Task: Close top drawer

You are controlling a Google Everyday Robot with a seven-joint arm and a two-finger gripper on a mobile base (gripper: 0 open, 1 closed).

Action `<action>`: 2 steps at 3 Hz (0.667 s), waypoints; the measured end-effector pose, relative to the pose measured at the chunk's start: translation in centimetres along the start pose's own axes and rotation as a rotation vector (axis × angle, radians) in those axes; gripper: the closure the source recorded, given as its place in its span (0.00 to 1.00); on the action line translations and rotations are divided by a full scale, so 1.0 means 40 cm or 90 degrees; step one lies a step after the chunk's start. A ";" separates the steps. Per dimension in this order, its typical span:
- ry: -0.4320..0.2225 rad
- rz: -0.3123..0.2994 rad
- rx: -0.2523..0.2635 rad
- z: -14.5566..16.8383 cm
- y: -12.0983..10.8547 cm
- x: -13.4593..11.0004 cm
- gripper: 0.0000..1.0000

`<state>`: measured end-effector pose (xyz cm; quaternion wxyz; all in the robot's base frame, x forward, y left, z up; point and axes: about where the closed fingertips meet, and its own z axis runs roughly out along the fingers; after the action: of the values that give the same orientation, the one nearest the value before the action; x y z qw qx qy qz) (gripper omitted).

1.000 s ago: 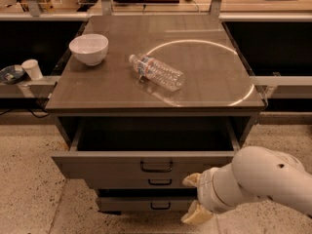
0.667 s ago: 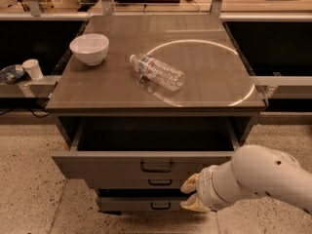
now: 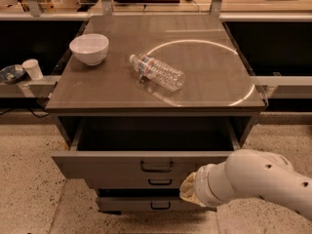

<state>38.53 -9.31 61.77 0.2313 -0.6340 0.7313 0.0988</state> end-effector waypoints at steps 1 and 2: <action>0.003 0.023 0.033 0.015 -0.023 -0.006 0.60; 0.004 0.027 0.038 0.018 -0.027 -0.007 0.37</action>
Offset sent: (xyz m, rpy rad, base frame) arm 0.0103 0.0030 -0.0028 -0.0020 -0.0275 -0.0544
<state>39.77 -8.94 61.44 0.2458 -0.6115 0.7478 0.0801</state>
